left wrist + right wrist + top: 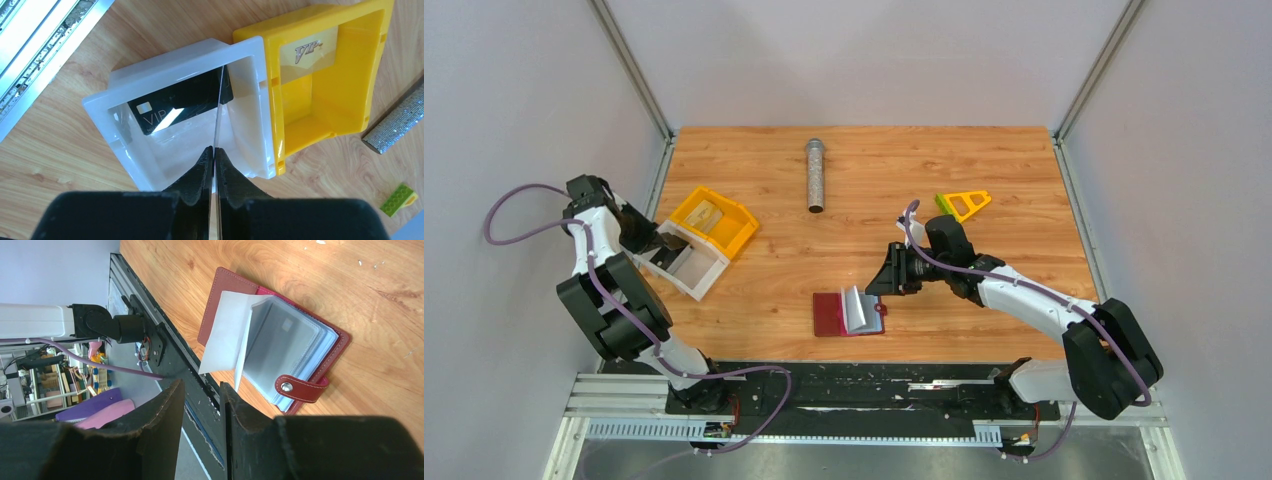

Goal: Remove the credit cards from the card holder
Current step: Place the credit card in the storage box.

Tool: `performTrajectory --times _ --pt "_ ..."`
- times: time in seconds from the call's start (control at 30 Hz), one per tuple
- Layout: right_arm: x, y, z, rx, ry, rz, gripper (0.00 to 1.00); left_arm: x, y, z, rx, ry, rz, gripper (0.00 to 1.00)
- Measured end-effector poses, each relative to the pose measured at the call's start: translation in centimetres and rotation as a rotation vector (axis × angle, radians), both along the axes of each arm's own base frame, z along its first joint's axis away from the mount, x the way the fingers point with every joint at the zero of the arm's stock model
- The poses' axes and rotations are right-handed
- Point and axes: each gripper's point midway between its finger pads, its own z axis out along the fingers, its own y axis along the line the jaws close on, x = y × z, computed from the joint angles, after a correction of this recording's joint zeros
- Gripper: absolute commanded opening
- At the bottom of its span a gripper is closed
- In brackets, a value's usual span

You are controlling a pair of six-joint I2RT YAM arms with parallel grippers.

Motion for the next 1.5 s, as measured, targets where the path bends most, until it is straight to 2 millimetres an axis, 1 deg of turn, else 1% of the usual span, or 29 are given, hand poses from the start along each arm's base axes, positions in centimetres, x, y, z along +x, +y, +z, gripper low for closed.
performTrajectory --times 0.17,0.33,0.53,0.8,1.07,1.4,1.5 --pt "0.0 0.0 0.0 0.000 0.000 0.000 0.33 -0.1 0.3 -0.3 0.014 0.011 0.007 0.15" --pt "0.0 0.0 0.0 0.000 0.000 -0.001 0.33 -0.2 0.5 -0.4 0.024 0.018 0.013 0.24" --pt "0.0 -0.1 -0.1 -0.003 0.004 -0.002 0.34 -0.2 0.6 -0.5 0.027 0.022 0.018 0.31" --pt "0.2 -0.4 0.1 -0.005 0.002 -0.014 0.34 -0.2 0.6 -0.5 0.024 0.023 0.023 0.37" --pt "0.4 -0.5 0.8 0.007 -0.022 -0.021 0.34 -0.1 0.6 -0.1 0.019 0.020 0.035 0.39" --pt "0.3 -0.8 1.0 -0.007 -0.011 -0.029 0.34 -0.2 0.7 -0.2 0.018 0.030 0.058 0.41" --pt "0.3 -0.8 1.3 -0.009 -0.013 -0.029 0.34 -0.1 0.7 0.1 0.013 0.028 0.063 0.41"
